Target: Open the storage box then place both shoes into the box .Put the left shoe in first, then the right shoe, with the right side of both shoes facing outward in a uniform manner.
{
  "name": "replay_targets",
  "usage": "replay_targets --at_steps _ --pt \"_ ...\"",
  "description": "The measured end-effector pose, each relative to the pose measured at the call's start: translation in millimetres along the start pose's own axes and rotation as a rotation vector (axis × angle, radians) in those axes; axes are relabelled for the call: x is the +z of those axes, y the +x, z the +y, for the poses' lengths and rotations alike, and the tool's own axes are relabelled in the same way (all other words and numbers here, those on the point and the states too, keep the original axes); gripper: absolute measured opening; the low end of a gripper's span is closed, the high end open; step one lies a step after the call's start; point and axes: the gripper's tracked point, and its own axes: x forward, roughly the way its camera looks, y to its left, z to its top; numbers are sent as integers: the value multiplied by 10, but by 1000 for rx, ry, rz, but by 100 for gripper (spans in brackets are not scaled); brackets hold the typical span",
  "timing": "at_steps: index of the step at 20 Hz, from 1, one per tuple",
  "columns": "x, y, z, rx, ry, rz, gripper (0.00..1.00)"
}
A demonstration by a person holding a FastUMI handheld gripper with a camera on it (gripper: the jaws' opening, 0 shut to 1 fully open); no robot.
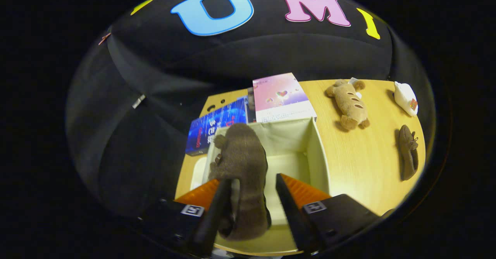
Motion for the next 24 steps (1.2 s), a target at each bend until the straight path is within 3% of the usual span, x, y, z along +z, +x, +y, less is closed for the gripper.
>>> replay_targets --at_steps 2,7,12,18,24 --pt "-32 -48 81 40 -31 -11 100" --pt "-21 -290 205 119 -50 -16 98" --pt "351 -700 -229 109 -79 -148 99" --pt "683 -1110 -1544 -25 -114 -263 98" --pt "545 -1267 -3138 -175 -87 -244 99"
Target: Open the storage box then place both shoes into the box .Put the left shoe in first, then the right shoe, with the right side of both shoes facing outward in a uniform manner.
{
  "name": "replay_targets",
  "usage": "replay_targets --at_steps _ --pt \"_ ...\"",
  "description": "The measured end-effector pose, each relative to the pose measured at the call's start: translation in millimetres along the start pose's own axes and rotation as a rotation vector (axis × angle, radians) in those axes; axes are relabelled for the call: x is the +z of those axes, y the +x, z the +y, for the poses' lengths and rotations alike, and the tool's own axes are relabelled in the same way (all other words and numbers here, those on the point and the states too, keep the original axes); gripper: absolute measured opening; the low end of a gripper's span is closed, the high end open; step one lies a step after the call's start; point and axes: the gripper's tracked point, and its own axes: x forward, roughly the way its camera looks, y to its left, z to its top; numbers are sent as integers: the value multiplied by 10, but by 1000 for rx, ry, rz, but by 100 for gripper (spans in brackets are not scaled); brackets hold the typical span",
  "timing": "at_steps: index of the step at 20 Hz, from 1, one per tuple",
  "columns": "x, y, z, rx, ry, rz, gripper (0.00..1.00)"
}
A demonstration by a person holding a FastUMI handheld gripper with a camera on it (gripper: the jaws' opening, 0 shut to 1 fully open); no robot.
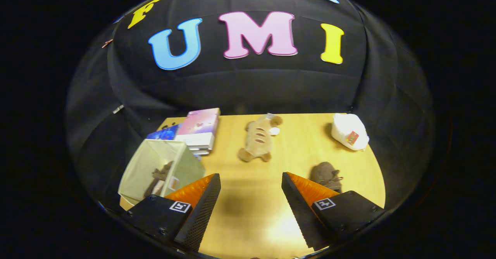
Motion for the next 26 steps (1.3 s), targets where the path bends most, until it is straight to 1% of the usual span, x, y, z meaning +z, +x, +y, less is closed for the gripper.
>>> replay_targets --at_steps 2,5,7,10,14,17,19,23,25,26 --pt "-160 43 -485 -41 -7 25 99" --pt "-411 125 -1073 -82 -15 63 99" --pt "-620 200 -1392 -102 -28 93 99" --pt "-879 326 -1728 -110 -41 135 99" --pt "-1184 609 -2135 -137 -46 187 100" --pt "-1356 876 -2296 -140 -2 232 100" --pt "-1357 1053 -2448 -159 11 227 100" --pt "-1341 1307 -2397 -121 69 219 99" --pt "-1355 1392 -2311 -94 93 225 86" --pt "-1350 1406 -2262 -81 91 221 71"
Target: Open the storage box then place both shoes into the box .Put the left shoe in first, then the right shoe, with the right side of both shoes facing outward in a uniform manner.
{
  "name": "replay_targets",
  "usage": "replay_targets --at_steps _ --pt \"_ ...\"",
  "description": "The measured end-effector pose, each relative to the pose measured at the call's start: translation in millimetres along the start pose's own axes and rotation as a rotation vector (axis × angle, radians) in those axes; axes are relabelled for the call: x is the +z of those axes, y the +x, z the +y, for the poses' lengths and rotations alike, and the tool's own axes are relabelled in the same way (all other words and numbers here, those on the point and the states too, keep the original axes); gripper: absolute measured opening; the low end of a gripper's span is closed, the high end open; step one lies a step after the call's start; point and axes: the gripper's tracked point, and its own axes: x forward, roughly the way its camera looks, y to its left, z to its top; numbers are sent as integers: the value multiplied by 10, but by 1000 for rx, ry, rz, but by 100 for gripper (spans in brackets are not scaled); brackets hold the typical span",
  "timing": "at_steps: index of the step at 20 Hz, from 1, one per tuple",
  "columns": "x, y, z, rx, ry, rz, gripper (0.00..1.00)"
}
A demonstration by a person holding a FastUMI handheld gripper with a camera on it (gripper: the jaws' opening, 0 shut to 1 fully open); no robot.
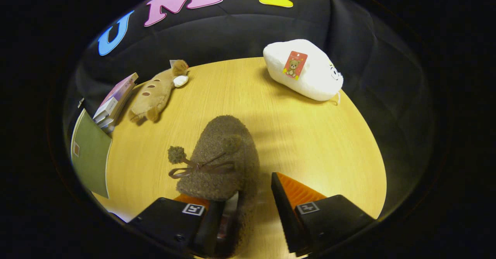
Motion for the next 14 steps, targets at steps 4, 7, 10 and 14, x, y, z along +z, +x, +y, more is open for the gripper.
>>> replay_targets --at_steps 4,7,10,14 --pt "10 18 -7 -26 -29 -12 44" --pt "26 11 -91 -67 -3 -5 16" --pt "15 -23 -49 -72 -69 20 8" --pt "133 -323 101 -79 -45 -3 8"
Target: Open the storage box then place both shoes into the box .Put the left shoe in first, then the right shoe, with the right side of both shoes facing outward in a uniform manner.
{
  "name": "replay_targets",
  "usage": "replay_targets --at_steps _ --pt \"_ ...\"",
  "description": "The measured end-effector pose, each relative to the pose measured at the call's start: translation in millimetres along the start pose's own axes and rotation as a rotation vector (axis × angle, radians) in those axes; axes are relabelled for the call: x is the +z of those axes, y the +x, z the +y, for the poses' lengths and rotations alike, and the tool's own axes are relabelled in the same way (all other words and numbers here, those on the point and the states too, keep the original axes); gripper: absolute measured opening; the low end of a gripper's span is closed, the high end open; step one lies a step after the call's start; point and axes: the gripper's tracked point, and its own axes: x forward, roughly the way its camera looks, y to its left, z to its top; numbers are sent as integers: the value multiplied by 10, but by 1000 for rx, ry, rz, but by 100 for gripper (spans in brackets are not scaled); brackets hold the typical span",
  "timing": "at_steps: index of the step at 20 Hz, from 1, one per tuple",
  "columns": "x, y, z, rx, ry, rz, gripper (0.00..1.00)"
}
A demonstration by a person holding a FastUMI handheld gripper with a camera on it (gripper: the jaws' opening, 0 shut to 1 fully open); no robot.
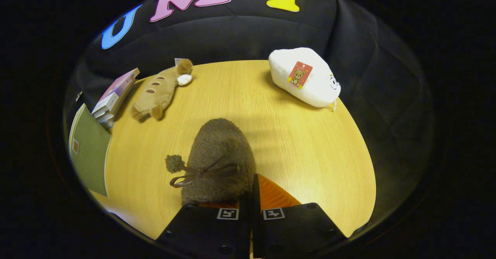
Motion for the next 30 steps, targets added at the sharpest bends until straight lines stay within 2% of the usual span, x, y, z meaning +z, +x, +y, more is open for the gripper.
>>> replay_targets --at_steps 3,8,12,15,21,24,30 --pt "178 -361 107 -37 29 -33 8" --pt "502 -1015 524 -48 127 -103 8" --pt "707 -1484 1216 11 155 -147 8" --pt "899 -1720 1771 52 121 -184 8" --pt "1147 -1966 2979 181 63 -200 8" --pt "1098 -1988 3576 250 42 -171 8" --pt "861 -1738 4222 266 4 -96 8"
